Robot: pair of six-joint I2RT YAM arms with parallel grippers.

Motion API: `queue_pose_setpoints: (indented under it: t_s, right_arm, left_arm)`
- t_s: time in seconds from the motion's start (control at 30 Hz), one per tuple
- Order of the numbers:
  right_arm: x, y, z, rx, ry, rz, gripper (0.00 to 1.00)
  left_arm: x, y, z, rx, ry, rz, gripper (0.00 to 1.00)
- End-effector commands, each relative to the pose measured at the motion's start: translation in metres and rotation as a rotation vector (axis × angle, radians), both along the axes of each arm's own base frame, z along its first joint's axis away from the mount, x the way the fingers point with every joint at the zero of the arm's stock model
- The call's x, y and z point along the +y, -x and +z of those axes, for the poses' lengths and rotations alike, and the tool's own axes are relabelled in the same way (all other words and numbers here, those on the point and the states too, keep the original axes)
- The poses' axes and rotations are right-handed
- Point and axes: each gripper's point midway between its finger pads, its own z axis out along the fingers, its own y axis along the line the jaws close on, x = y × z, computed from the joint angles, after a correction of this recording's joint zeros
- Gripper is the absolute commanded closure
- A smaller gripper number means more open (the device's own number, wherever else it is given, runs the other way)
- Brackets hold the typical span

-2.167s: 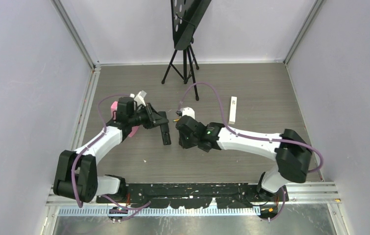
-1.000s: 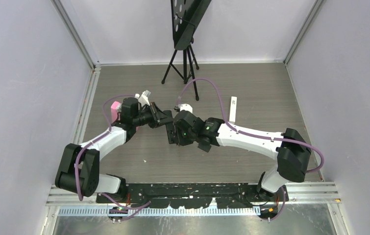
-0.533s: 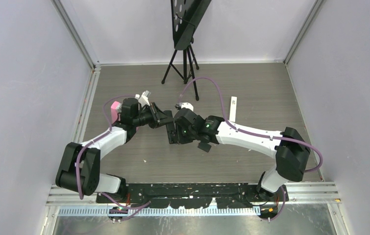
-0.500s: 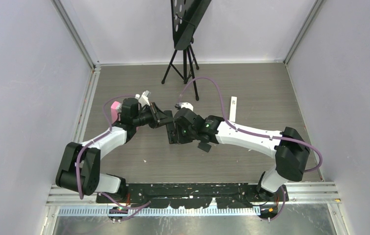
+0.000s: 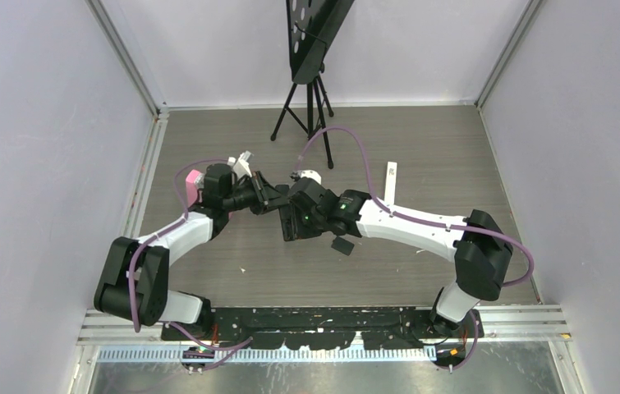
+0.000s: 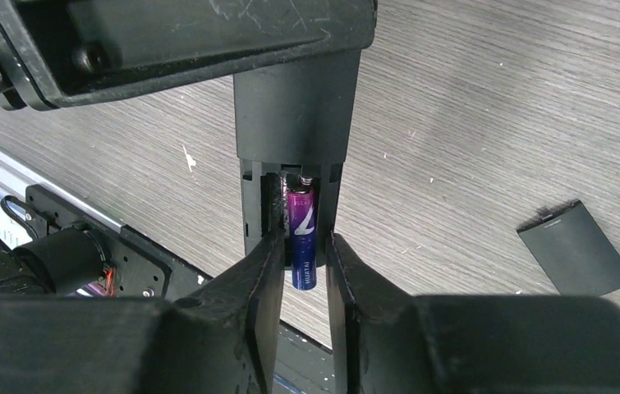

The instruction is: Load the batteries into the remote control

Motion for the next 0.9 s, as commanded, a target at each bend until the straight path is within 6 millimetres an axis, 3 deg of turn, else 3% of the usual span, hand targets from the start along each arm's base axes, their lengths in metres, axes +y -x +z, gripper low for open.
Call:
queue_pose_setpoints:
  t_s: [0.0,0.57,0.87]
  right_arm:
    - [0.004,-0.003,0.008,0.007,-0.016,-0.021,0.67]
    - [-0.006,-0.020,0.040,-0.048,-0.191,-0.180,0.50]
    - [-0.032,-0.036,0.077,-0.091,-0.519,-0.435,0.38]
  left_arm:
    - [-0.008,-0.001,0.024,-0.028,0.072,-0.030,1.00]
    - [-0.007,-0.006,0.008,0.066,0.063,0.010,1.00]
    - [-0.007,-0.018,0.014,0.160,0.138,0.117,1.00]
